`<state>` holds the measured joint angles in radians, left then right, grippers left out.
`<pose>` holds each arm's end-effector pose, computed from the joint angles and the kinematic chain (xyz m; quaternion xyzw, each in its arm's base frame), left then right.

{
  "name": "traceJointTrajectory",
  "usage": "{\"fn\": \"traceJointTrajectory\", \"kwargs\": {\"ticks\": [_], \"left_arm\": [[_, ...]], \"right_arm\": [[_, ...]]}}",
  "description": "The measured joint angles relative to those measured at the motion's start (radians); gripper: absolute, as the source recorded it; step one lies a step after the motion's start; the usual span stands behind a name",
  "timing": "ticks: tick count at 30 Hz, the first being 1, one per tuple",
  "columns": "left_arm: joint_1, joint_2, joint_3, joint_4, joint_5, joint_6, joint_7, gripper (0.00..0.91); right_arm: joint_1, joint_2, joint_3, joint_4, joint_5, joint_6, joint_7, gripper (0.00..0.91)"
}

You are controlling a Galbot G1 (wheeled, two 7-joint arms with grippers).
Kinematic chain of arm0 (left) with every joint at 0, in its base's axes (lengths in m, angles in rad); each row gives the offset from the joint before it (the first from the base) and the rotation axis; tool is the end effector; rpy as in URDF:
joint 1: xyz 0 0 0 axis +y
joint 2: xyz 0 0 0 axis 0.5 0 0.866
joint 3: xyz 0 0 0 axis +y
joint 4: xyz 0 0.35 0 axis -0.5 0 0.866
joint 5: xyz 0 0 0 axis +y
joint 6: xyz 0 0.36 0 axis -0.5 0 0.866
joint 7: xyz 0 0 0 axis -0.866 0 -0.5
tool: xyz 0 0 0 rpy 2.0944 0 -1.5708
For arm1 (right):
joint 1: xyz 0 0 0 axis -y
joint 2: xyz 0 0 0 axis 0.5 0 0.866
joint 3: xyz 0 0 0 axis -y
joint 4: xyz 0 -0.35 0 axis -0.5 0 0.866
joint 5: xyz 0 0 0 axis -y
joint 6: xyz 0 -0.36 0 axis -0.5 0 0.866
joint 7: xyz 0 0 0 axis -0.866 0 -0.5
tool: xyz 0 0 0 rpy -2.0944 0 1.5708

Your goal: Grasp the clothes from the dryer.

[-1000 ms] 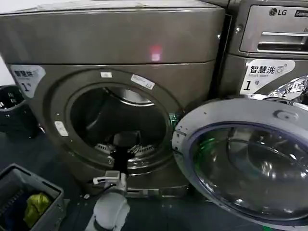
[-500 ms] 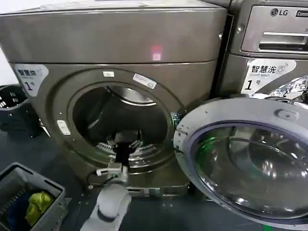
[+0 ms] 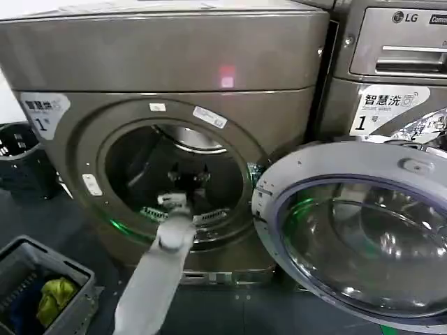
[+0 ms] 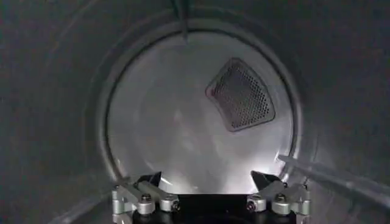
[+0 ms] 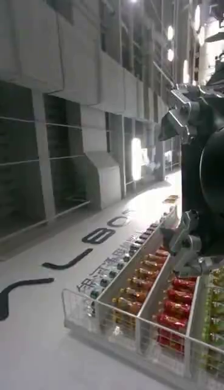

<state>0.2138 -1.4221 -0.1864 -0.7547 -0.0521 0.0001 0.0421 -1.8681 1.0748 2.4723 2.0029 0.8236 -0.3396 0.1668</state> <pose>0.6136 0.0100 -0.2430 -0.0804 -0.9859 -0.1468 0.0087 -0.1046 -0.3620 0.0674 0.5929 0.7538 -0.2018 0.1987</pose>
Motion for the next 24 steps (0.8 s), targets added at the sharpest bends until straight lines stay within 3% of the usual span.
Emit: {"fn": "traceJointTrajectory", "kwargs": {"ticks": [13, 24], "left_arm": [[-0.301, -0.002, 0.291, 0.470, 0.341, -0.224, 0.659, 0.907], [-0.396, -0.005, 0.405, 0.611, 0.633, -0.218, 0.864, 0.907]], "right_arm": [[0.010, 0.012, -0.015, 0.001, -0.005, 0.010, 0.000, 0.907], [0.017, 0.018, -0.022, 0.013, -0.010, 0.011, -0.001, 0.907]]}}
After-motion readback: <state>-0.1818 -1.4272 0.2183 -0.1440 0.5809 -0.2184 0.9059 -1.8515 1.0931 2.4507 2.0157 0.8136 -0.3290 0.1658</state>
